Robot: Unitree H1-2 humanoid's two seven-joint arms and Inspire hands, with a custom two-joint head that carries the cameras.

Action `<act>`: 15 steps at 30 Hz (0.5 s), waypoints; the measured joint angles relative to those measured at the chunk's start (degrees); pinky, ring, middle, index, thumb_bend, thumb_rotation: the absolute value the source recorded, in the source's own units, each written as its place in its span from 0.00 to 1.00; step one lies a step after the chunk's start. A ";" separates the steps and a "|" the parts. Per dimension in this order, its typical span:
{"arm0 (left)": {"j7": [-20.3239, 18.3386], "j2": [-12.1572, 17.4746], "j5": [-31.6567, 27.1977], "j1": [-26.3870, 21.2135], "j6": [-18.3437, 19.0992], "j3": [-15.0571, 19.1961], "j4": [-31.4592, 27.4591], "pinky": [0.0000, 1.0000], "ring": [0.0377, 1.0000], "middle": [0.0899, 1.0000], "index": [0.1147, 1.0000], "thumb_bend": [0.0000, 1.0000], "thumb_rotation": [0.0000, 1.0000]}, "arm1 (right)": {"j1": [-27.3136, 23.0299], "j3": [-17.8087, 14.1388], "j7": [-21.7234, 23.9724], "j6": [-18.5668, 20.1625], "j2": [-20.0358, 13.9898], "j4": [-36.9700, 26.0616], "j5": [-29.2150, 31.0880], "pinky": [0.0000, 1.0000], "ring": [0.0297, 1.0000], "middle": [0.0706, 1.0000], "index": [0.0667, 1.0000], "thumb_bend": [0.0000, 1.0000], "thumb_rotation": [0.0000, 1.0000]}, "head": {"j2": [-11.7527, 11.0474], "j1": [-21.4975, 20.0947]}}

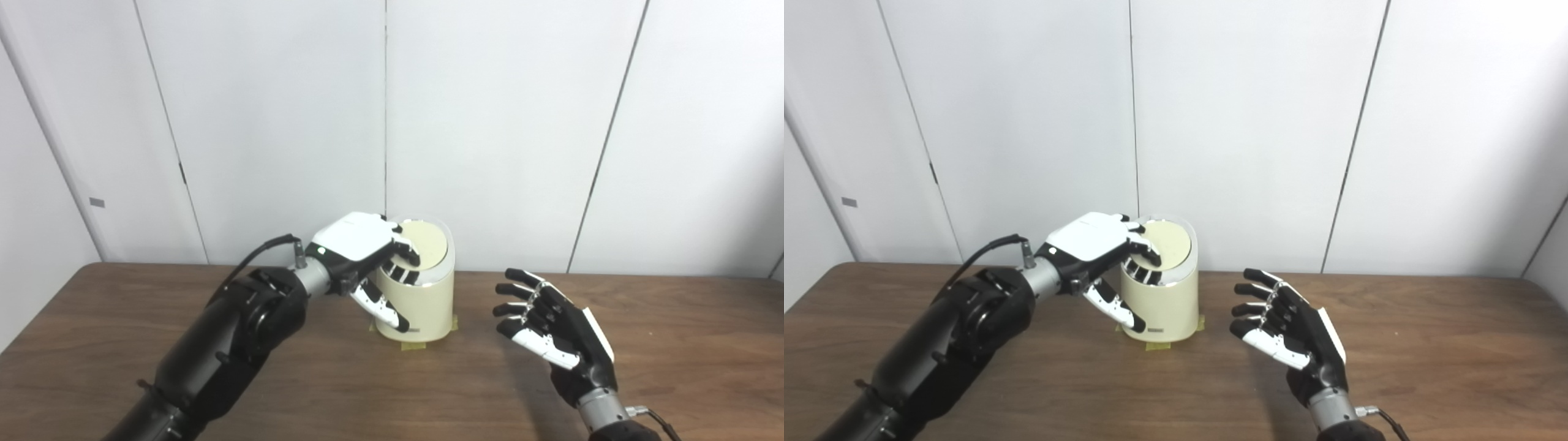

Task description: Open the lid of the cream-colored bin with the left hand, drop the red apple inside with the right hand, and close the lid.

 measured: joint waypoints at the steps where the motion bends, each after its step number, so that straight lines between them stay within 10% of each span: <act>1: 0.52 -0.01 1.20 0.11 -0.22 -0.54 0.00 1.00 0.94 0.84 0.82 0.94 0.41 | 0.00 0.00 0.00 0.00 0.00 0.00 0.01 0.45 0.55 0.66 0.71 0.84 0.24 | 0.00 0.00; 15: 7.37 -1.02 11.64 2.55 -2.31 -4.40 1.32 1.00 0.99 0.86 0.81 0.94 0.36 | 0.00 -0.02 0.02 -0.01 -0.02 -0.20 0.09 0.43 0.54 0.67 0.71 0.80 0.22 | 0.44 -0.18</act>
